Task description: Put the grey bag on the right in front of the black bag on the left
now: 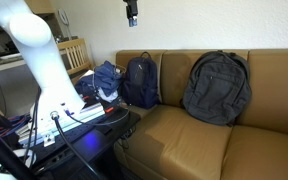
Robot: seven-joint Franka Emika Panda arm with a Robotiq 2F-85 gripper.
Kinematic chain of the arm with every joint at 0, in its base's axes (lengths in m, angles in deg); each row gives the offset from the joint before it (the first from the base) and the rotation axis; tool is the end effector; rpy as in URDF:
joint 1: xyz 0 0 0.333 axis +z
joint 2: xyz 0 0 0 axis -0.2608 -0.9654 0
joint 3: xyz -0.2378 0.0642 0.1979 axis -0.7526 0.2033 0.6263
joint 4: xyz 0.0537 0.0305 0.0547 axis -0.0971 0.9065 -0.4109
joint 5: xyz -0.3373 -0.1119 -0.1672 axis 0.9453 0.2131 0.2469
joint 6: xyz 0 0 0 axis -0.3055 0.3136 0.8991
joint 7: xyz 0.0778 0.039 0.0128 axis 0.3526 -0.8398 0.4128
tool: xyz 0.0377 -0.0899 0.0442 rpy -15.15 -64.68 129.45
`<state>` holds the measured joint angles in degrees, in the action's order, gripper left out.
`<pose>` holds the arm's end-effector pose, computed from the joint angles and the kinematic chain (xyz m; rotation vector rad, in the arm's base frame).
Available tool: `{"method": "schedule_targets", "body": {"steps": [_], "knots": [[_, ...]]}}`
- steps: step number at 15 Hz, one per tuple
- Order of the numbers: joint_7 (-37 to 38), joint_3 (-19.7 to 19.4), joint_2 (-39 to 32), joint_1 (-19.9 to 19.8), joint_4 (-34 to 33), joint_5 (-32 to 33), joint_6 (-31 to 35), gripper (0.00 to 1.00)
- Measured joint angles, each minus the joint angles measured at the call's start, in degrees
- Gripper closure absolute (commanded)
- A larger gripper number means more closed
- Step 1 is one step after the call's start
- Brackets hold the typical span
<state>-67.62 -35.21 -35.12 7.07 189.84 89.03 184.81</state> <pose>0.4437 -0.0938 0.4600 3.0021 -0.8225 -0.1330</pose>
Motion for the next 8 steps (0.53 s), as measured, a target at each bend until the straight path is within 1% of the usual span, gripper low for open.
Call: {"method": "schedule_targets", "body": {"steps": [1, 3, 4, 5, 8], "knots": [[0.1, 0.3, 0.5, 0.2, 0.2, 0.0, 0.0, 0.00], [2.3, 0.3, 0.3, 0.0, 0.4, 2.9, 2.0, 0.00], [4.9, 0.1, -0.9, -0.4, 0.5, 4.5, 5.4, 0.00], [7.1, -0.3, -2.9, -1.1, 0.4, 5.6, 10.1, 0.00], [13.3, -2.5, -12.1, -3.4, -2.5, 7.8, 24.2, 0.00]]}}
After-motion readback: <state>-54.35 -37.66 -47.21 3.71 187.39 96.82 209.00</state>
